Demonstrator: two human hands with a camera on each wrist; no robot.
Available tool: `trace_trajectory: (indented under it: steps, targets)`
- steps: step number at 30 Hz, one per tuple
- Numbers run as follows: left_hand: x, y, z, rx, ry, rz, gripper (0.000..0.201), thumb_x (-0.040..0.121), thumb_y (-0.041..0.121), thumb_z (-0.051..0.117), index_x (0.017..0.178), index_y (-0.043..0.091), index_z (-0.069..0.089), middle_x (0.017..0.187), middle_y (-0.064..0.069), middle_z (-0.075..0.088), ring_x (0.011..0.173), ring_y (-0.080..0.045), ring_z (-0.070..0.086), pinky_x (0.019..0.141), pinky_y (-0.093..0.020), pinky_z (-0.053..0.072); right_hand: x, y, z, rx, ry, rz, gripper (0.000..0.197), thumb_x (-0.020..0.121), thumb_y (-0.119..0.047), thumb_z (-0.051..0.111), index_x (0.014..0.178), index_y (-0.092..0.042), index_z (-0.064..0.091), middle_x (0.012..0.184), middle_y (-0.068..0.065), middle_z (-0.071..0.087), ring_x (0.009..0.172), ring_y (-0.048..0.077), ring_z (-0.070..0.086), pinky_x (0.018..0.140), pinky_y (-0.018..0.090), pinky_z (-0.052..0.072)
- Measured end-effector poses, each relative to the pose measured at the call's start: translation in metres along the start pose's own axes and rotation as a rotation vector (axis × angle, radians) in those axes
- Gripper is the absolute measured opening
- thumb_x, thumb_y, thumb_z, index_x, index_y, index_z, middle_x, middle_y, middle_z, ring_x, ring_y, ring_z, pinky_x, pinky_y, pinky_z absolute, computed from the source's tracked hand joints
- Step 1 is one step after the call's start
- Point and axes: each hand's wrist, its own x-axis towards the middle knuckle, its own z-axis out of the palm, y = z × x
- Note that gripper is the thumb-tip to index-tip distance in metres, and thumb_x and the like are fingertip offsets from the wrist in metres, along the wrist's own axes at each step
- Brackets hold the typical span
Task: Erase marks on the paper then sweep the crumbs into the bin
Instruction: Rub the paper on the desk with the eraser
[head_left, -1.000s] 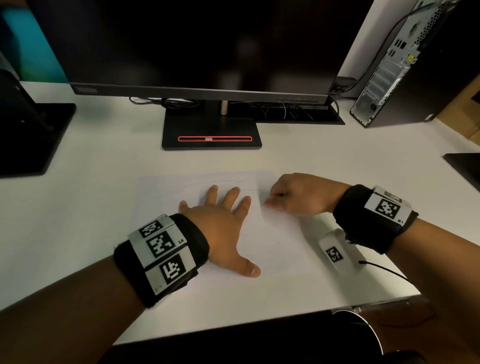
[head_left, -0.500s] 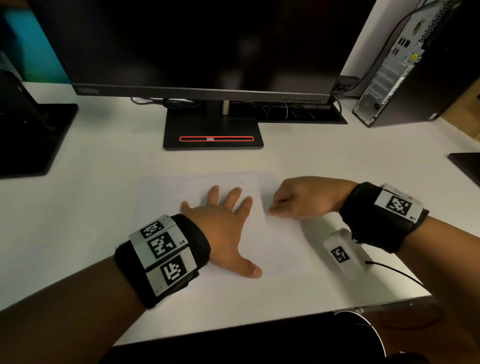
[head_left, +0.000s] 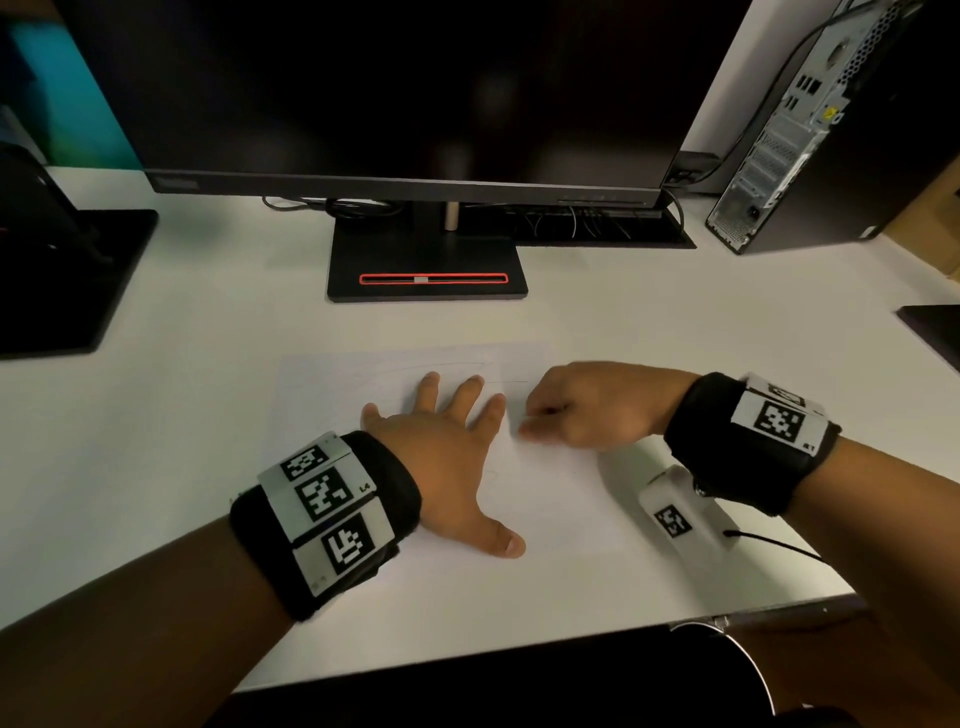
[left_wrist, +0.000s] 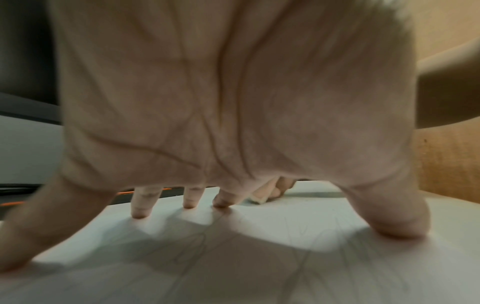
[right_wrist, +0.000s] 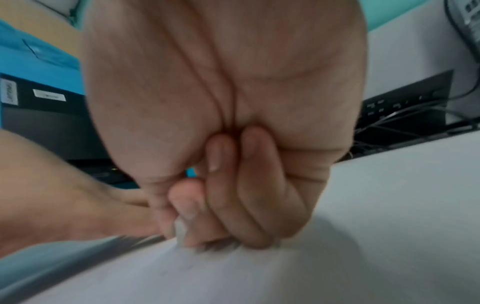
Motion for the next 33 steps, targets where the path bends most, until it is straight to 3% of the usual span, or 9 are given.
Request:
trace_trajectory:
  steps: [2, 7, 11, 16, 21, 25, 30, 33]
  targets:
    - [0.000, 0.000, -0.001, 0.000, -0.002, 0.000, 0.137, 0.066, 0.090, 0.059, 0.152, 0.032, -0.030, 0.158, 0.010, -0.041, 0.147, -0.030, -0.033, 0.114, -0.075, 0.009, -0.002, 0.001, -0.002, 0.034, -0.034, 0.008, 0.044, 0.099, -0.042, 0.049, 0.063, -0.016, 0.045, 0.061, -0.003, 0.043, 0.057, 0.015, 0.039, 0.061, 0.031, 0.039]
    - [0.000, 0.000, 0.000, 0.000, 0.004, 0.001, 0.137, 0.066, 0.090, 0.059, 0.153, 0.032, -0.030, 0.158, 0.010, -0.040, 0.148, -0.030, -0.033, 0.114, -0.074, 0.009, 0.003, 0.009, -0.008, 0.026, 0.100, 0.041, 0.046, 0.101, -0.041, 0.049, 0.064, -0.014, 0.046, 0.062, -0.002, 0.047, 0.059, 0.015, 0.042, 0.061, 0.030, 0.037]
    - [0.001, -0.001, 0.000, 0.000, 0.002, 0.004, 0.137, 0.066, 0.090, 0.059, 0.153, 0.033, -0.030, 0.158, 0.010, -0.040, 0.147, -0.030, -0.033, 0.114, -0.074, 0.008, -0.002, 0.000, 0.000, 0.042, -0.020, -0.015, 0.046, 0.100, -0.045, 0.050, 0.064, -0.016, 0.047, 0.061, -0.005, 0.043, 0.057, 0.012, 0.038, 0.060, 0.027, 0.037]
    - [0.000, -0.001, 0.001, 0.001, 0.010, 0.005, 0.136, 0.066, 0.090, 0.059, 0.153, 0.033, -0.029, 0.159, 0.009, -0.039, 0.148, -0.030, -0.033, 0.114, -0.074, 0.007, 0.005, 0.007, -0.009, 0.004, 0.108, 0.027, 0.046, 0.101, -0.041, 0.048, 0.063, -0.015, 0.047, 0.064, -0.001, 0.048, 0.060, 0.016, 0.043, 0.062, 0.031, 0.036]
    - [0.000, -0.001, 0.000, -0.002, 0.008, 0.004, 0.136, 0.066, 0.090, 0.059, 0.153, 0.033, -0.029, 0.159, 0.009, -0.039, 0.148, -0.030, -0.033, 0.114, -0.074, 0.008, 0.002, 0.001, -0.004, 0.045, -0.028, -0.012, 0.047, 0.100, -0.044, 0.050, 0.061, -0.018, 0.047, 0.058, -0.006, 0.042, 0.056, 0.013, 0.039, 0.061, 0.028, 0.038]
    - [-0.001, -0.001, 0.001, -0.004, 0.009, 0.007, 0.137, 0.066, 0.090, 0.059, 0.153, 0.032, -0.029, 0.159, 0.010, -0.039, 0.148, -0.030, -0.032, 0.114, -0.074, 0.008, 0.007, 0.008, -0.013, 0.022, 0.097, 0.047, 0.046, 0.101, -0.041, 0.049, 0.062, -0.016, 0.048, 0.062, -0.003, 0.047, 0.060, 0.015, 0.043, 0.062, 0.029, 0.036]
    - [-0.001, -0.002, 0.001, -0.009, 0.012, 0.011, 0.138, 0.066, 0.090, 0.060, 0.153, 0.029, -0.030, 0.158, 0.011, -0.040, 0.148, -0.029, -0.032, 0.114, -0.074, 0.007, 0.005, 0.001, -0.005, 0.013, 0.004, -0.006, 0.046, 0.100, -0.044, 0.049, 0.067, -0.012, 0.053, 0.065, 0.001, 0.048, 0.061, 0.016, 0.043, 0.064, 0.032, 0.040]
    - [0.000, -0.002, 0.001, -0.011, 0.018, 0.011, 0.140, 0.066, 0.090, 0.060, 0.153, 0.028, -0.029, 0.158, 0.011, -0.040, 0.148, -0.029, -0.032, 0.114, -0.074, 0.007, 0.012, 0.012, -0.016, 0.025, 0.097, 0.068, 0.046, 0.101, -0.042, 0.048, 0.068, -0.012, 0.055, 0.072, 0.006, 0.056, 0.066, 0.018, 0.048, 0.061, 0.030, 0.038]
